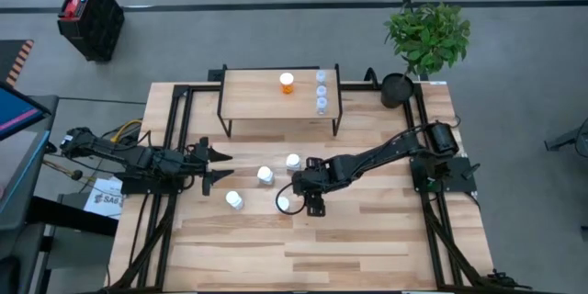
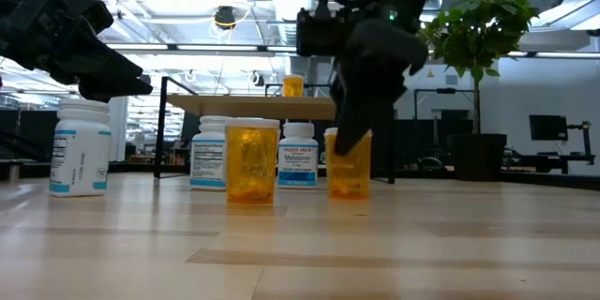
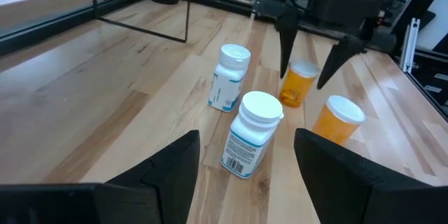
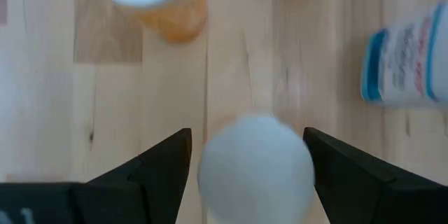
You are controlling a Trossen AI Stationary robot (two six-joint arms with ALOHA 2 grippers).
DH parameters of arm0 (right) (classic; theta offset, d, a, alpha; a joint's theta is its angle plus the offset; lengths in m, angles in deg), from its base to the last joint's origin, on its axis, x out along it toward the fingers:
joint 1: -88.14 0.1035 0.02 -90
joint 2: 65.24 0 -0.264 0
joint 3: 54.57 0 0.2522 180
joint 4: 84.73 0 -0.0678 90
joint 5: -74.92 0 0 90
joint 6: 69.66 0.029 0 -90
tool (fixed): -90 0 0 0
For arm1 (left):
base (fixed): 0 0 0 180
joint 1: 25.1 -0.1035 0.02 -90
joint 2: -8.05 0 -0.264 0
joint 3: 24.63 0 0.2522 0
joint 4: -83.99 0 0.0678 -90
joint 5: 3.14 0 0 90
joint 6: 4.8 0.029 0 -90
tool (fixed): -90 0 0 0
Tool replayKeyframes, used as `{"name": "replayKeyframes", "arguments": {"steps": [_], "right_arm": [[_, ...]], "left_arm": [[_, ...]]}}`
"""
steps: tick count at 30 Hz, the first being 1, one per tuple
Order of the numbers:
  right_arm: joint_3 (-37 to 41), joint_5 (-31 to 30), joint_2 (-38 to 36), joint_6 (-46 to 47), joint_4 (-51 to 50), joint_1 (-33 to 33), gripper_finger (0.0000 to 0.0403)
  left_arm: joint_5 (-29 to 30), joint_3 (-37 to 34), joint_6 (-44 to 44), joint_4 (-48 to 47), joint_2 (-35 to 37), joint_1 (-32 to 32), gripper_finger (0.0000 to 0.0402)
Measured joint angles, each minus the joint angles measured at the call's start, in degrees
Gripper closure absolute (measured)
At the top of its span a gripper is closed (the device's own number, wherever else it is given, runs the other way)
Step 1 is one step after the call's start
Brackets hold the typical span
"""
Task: Pick and place medicine bottles onto shelf by color
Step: Put the right orange pill bottle aligned with the other orange pill bottle on the shelf
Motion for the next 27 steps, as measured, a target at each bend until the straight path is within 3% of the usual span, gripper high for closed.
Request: {"name": "replayKeyframes", "arguments": {"steps": [14, 22, 27], "right_arm": [[0.1, 0.0, -0.4, 0.0, -0.6, 0.0, 0.0128], [-0.2, 0.1, -0.4, -0.1, -0.9, 0.0, 0.0190], [-5.7, 1.0, -0.3, -2.0, -10.0, 0.0, 0.0211]], "left_arm": [[0.0, 0.0, 0.0, 0.0, 0.0, 0.0, 0.0180], [0.0, 0.0, 0.0, 0.0, 0.0, 0.0, 0.0180], [0.0, 0.0, 0.0, 0.0, 0.0, 0.0, 0.0180]]}}
